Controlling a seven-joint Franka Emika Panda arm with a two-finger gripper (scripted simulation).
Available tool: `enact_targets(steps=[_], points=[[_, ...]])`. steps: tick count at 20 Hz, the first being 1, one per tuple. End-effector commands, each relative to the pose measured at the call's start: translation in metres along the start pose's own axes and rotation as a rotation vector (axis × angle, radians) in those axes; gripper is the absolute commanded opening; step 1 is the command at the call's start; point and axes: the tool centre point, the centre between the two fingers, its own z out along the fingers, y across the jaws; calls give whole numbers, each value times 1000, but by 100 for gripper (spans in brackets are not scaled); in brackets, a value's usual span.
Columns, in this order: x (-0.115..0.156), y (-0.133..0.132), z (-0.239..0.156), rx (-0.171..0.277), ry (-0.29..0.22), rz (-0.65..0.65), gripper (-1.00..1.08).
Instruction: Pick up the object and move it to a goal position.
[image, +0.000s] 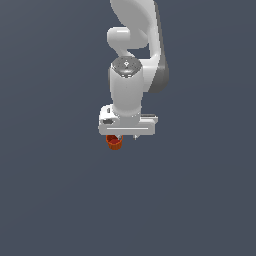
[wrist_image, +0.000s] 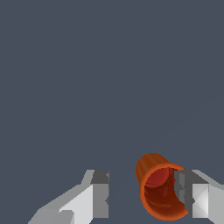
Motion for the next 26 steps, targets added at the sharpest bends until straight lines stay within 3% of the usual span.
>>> enact_targets(steps=[1, 12, 26], points=[[-1, 1, 1, 4, -2, 16, 28], [-21, 16, 18, 64, -38, 264, 28], [-75, 52, 56, 182, -150, 906, 28]])
